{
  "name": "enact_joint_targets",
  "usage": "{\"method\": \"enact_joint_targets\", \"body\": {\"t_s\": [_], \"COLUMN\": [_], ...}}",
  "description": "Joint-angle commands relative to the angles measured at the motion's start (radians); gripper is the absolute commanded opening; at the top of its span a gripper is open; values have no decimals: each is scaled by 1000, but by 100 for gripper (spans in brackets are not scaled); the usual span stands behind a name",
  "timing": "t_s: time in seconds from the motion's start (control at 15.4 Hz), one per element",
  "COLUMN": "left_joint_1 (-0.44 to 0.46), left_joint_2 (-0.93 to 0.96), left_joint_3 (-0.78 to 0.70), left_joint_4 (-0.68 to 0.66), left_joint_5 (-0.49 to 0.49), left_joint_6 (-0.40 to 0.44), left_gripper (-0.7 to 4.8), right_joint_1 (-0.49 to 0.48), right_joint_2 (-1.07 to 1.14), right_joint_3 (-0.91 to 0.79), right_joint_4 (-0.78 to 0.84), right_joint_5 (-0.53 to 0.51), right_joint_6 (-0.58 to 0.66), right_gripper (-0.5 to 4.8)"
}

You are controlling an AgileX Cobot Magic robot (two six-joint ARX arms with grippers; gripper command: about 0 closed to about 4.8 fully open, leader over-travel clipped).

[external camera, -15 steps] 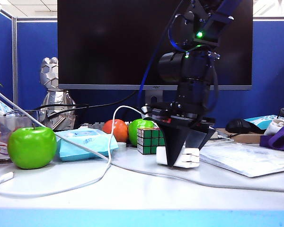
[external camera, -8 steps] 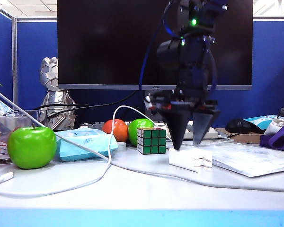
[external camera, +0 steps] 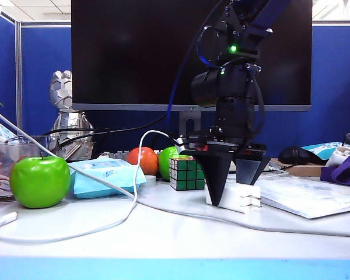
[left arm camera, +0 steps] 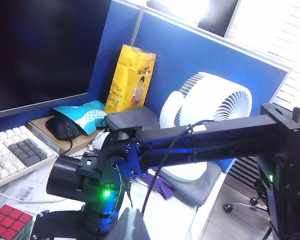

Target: Pick up the Type-C charging cable and the charging base, insert one end of the Type-C charger into the corresponding slot on the base, and finally place the plugged-in charger back on the table.

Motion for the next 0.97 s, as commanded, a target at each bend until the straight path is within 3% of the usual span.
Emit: {"method": "enact_joint_targets", "body": {"t_s": [0.06,0.13,0.19,0.26,0.32,0.58,0.65,0.97], "left_joint_1": [0,0,0,0,0,0,0,0], "left_joint_2": [0,0,0,0,0,0,0,0], "left_joint_3": [3,3,3,3,3,3,3,3], "left_joint_4": [12,12,12,12,12,11,12,0], "left_joint_5": [5,5,5,5,5,5,5,5], "left_joint_6": [1,1,1,1,1,1,1,1], "left_gripper": [-5,-5,-5,-5,-5,-5,-5,-5], "right_joint_1": [2,2,2,2,2,2,2,2], "right_joint_2": [30,31,30,30,29,-8,-64,-324], "right_joint_3": [-2,-2,-2,-2,0,71,100,183], "right_joint_4": [-16,-20,-29,-50,-61,-167,-175,-143], "right_joint_5": [1,0,-1,0,0,-64,-117,-198], "right_joint_6": [1,-11,-30,-56,-64,-67,-66,-67], "right_gripper": [324,289,178,28,-2,-1,-1,-1]}}
